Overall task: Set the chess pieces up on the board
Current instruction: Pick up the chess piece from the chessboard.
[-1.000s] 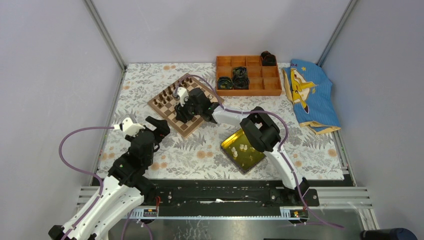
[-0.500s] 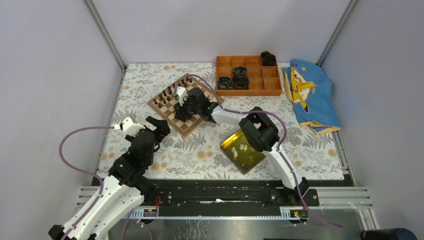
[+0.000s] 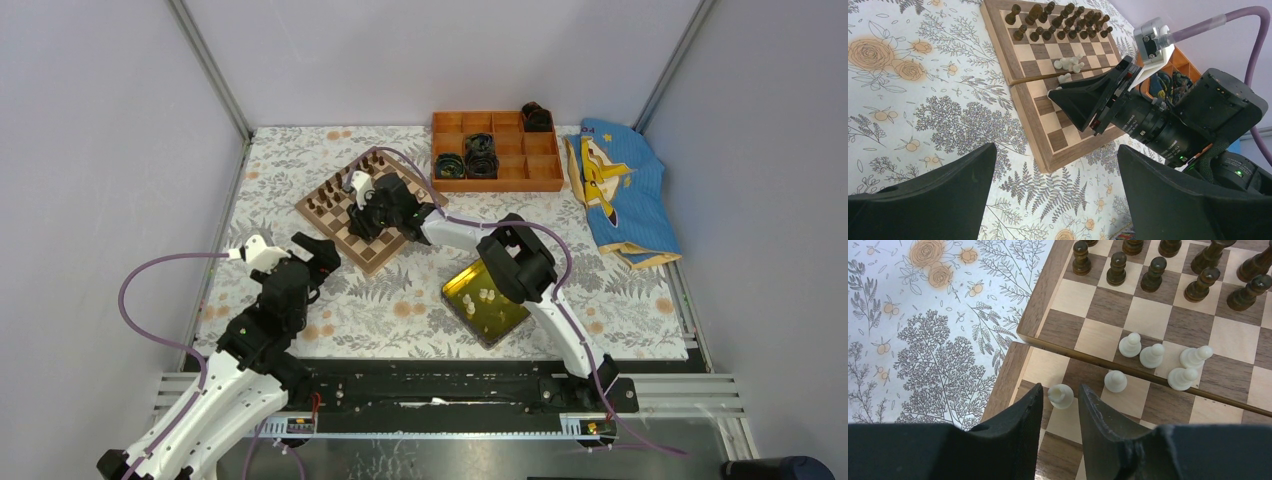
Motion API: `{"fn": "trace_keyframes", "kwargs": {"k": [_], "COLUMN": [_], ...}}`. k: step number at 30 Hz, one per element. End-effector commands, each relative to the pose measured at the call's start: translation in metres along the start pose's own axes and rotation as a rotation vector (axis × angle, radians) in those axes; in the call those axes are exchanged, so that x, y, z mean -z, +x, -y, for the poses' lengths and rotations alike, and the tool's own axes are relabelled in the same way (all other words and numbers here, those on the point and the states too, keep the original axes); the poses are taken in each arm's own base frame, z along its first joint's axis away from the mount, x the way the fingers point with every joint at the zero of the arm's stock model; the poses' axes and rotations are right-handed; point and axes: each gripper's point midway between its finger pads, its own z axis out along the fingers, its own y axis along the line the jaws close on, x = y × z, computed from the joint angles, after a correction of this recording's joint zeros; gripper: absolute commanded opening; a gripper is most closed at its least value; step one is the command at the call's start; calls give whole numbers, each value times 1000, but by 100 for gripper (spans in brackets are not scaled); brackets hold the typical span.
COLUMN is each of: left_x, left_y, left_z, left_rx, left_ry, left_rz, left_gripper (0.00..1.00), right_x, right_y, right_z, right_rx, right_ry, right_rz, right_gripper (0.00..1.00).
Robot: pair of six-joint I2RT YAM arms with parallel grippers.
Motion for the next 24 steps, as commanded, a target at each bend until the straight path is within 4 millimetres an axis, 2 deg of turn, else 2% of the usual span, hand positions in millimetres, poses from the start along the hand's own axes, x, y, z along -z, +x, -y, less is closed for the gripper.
{"fn": "trace_keyframes", "kwargs": {"k": [1, 11, 24], "left_x": [-1, -1, -1], "left_y": [1, 2, 3], "left_z": [-3, -3, -3], "left_rx": [9, 10, 14], "left_ry": [-12, -11, -7], "left_rz": [9, 8, 7], "left_gripper": [99, 99, 99], "right_x": [-4, -2, 2], "right_y": [-24, -24, -26], "right_z": [-5, -5, -7], "right_rx": [28, 34, 45], "right_ry": [-17, -14, -11], "right_rz": [55, 56, 67], "right_gripper": [38, 29, 13]}}
